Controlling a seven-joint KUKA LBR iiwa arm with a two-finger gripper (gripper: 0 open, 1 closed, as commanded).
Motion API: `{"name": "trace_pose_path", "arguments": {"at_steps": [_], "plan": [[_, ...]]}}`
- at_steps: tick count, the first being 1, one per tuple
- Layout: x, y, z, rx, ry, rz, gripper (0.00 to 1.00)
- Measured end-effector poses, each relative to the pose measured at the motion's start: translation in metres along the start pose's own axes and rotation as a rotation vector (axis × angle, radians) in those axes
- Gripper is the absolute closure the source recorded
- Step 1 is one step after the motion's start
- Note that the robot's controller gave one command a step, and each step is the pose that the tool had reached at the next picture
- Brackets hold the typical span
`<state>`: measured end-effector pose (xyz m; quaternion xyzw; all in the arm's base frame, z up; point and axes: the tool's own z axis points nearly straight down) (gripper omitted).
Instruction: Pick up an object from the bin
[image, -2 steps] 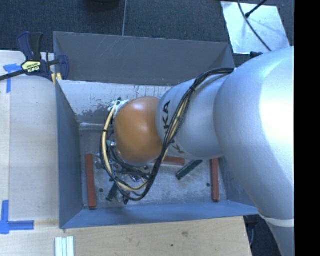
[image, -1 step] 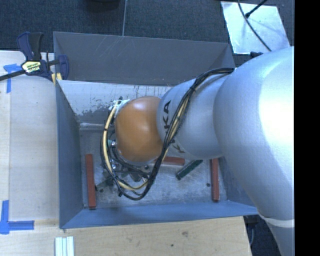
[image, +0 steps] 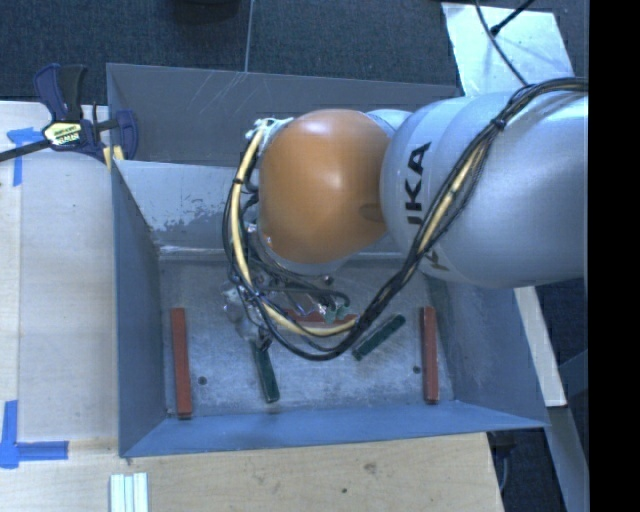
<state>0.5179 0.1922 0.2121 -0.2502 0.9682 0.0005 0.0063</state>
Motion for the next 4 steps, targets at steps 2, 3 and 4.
{"name": "trace_pose_path", "arguments": {"at_steps": [2, 3, 4], "plan": [[0.033, -0.103, 0.037, 0.002, 0.013, 0.084, 0.0], [0.037, -0.082, 0.053, -0.002, 0.012, -0.022, 0.0], [0.008, -0.145, 0.144, -0.001, 0.007, 0.096, 0.0]]}}
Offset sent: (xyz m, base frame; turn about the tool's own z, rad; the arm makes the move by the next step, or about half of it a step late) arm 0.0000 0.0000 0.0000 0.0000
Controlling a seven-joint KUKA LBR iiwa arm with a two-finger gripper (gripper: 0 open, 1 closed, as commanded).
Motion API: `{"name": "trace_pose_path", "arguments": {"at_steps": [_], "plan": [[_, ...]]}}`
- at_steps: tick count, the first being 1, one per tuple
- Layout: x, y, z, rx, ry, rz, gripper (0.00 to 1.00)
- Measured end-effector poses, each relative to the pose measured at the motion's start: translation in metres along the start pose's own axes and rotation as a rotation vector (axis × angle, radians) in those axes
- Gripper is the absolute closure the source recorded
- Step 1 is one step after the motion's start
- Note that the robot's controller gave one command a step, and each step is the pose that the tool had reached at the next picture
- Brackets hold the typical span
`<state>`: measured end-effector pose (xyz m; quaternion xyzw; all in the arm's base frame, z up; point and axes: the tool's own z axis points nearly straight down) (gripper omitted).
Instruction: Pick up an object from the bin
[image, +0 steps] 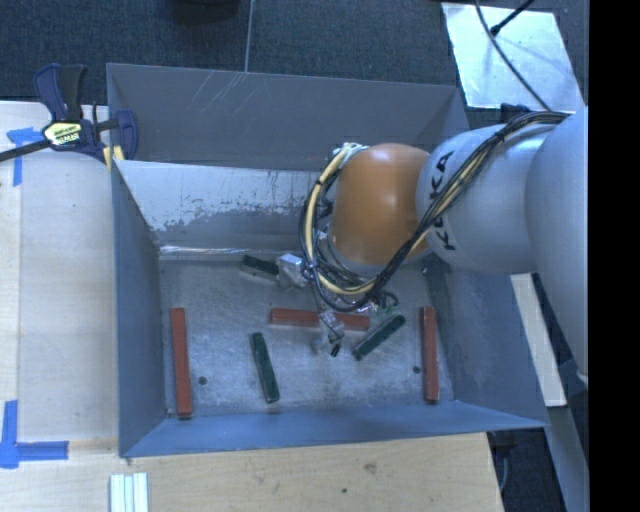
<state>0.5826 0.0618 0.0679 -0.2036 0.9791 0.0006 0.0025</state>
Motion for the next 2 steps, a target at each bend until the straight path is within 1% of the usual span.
{"name": "trace_pose_path", "arguments": {"at_steps": [1, 2], "plan": [[-0.002, 0.001, -0.005, 0.001, -0.007, -0.003, 1.0], [-0.006, -0.015, -0.144, 0.005, -0.007, 0.036, 1.0]]}}
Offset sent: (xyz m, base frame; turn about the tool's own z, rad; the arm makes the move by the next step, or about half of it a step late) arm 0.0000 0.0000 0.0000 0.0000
